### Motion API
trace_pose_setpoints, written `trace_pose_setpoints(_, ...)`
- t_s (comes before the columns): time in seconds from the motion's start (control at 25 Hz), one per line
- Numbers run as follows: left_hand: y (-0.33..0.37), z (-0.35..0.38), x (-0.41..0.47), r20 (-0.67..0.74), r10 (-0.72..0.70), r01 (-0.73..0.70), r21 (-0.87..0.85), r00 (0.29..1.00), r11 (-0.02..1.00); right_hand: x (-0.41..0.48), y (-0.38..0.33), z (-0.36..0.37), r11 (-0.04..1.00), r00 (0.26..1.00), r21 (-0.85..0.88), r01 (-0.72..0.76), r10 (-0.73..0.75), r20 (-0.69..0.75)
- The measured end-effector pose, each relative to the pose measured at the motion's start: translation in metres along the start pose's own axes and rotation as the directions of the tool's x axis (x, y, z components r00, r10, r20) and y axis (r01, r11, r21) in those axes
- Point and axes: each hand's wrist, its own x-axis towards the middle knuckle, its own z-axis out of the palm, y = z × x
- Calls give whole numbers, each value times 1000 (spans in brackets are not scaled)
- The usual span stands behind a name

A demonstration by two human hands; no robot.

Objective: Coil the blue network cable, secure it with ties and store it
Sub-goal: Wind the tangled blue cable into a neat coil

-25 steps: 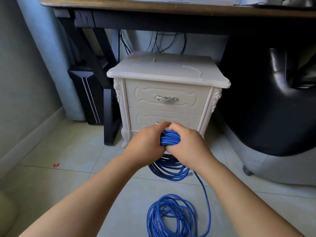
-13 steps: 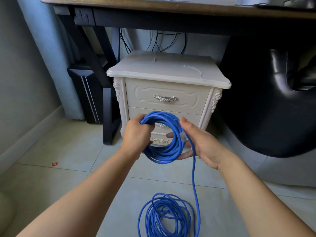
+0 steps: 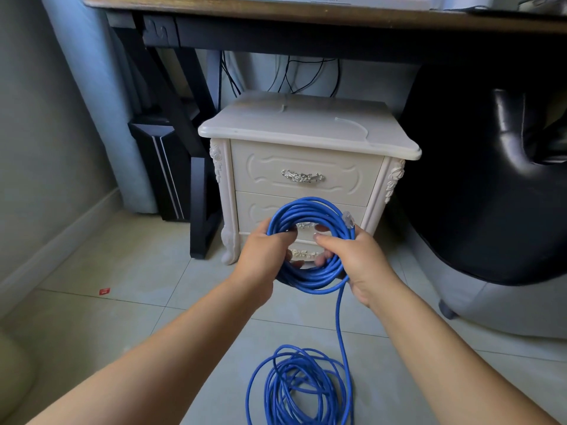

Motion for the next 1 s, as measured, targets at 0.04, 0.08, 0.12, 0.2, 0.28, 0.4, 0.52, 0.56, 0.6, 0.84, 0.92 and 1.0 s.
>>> trace_pose_setpoints(0.04,0,-1,-1,33,-11,11,6,999,1000,0,1,1,999,1000,-27,19,-20,-15)
trace_pose_setpoints(0.08,0,-3,-1,60,-15,12,48,998,999,-1,0,1,996,998,-76,45,-47,-29)
trace_pose_setpoints(0.12,1,-5,-1,79,-12,3,115,997,993,-2,-1,0,988,996,-137,74,-80,-40)
trace_pose_setpoints(0.2,1,-9,0,116,56,-83,244,992,966,-3,-4,-4,946,983,-287,151,-173,-54)
trace_pose_setpoints(0.28,2,-13,0,172,202,-253,371,964,893,0,-4,-10,858,961,-464,219,-271,-48)
trace_pose_setpoints(0.4,1,-14,-3,420,451,-614,592,788,521,-7,-4,-8,575,941,-775,263,-330,75)
trace_pose_setpoints(0.52,-4,-7,-11,614,446,-753,597,652,278,-18,-10,5,298,929,-903,310,-298,221)
trace_pose_setpoints(0.56,-3,-6,-13,597,425,-727,625,680,286,-19,-9,9,276,918,-902,333,-314,243)
trace_pose_setpoints(0.6,-2,-6,-13,560,409,-685,665,721,297,-20,-9,10,269,905,-897,350,-344,250)
trace_pose_setpoints(0.84,5,1,-10,401,359,-507,815,843,280,-17,-7,5,466,906,-809,359,-384,180)
trace_pose_setpoints(0.92,5,-1,-8,340,405,-493,786,849,374,-14,-9,-3,572,926,-745,343,-340,165)
trace_pose_setpoints(1.0,8,-5,-1,200,427,-438,684,882,583,-11,-11,-14,655,957,-700,285,-234,172)
